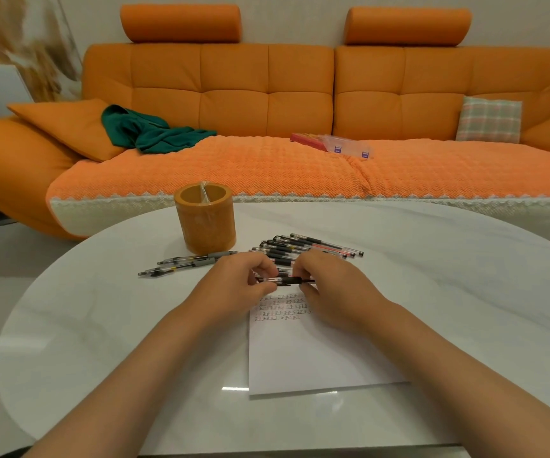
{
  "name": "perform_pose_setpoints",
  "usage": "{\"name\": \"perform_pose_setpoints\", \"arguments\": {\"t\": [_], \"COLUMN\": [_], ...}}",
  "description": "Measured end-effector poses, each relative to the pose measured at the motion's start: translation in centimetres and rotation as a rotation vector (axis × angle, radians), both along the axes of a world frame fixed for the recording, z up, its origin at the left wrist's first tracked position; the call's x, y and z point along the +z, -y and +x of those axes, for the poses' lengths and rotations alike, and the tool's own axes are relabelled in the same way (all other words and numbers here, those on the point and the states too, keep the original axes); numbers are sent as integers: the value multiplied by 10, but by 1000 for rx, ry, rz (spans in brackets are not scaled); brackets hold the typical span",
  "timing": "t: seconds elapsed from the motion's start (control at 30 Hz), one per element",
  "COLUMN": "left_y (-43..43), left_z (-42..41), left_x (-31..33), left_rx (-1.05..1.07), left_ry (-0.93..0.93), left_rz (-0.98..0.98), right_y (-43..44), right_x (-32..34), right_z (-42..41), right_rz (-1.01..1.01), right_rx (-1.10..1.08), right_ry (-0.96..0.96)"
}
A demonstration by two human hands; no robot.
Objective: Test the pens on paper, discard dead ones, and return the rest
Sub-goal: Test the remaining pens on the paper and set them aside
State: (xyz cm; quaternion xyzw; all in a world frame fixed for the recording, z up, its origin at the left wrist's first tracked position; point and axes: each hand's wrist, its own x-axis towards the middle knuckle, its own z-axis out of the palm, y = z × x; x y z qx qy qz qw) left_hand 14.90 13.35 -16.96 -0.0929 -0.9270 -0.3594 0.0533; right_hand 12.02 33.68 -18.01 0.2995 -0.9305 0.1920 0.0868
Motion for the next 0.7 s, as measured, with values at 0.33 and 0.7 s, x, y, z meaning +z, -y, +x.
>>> {"name": "perform_pose_setpoints", "arguments": {"t": [0.33, 0.7], "left_y": [-3, -13], "left_z": [1, 4], "left_x": [-4, -8], "left_rx": [-46, -47], "left_ry": [-12, 31], "left_rz": [125, 149], "right_y": [4, 2], "right_x": [5, -2], "right_z": [4, 5], "right_rz": [84, 91], "right_rx": [57, 45], "right_ry": [-57, -94]}}
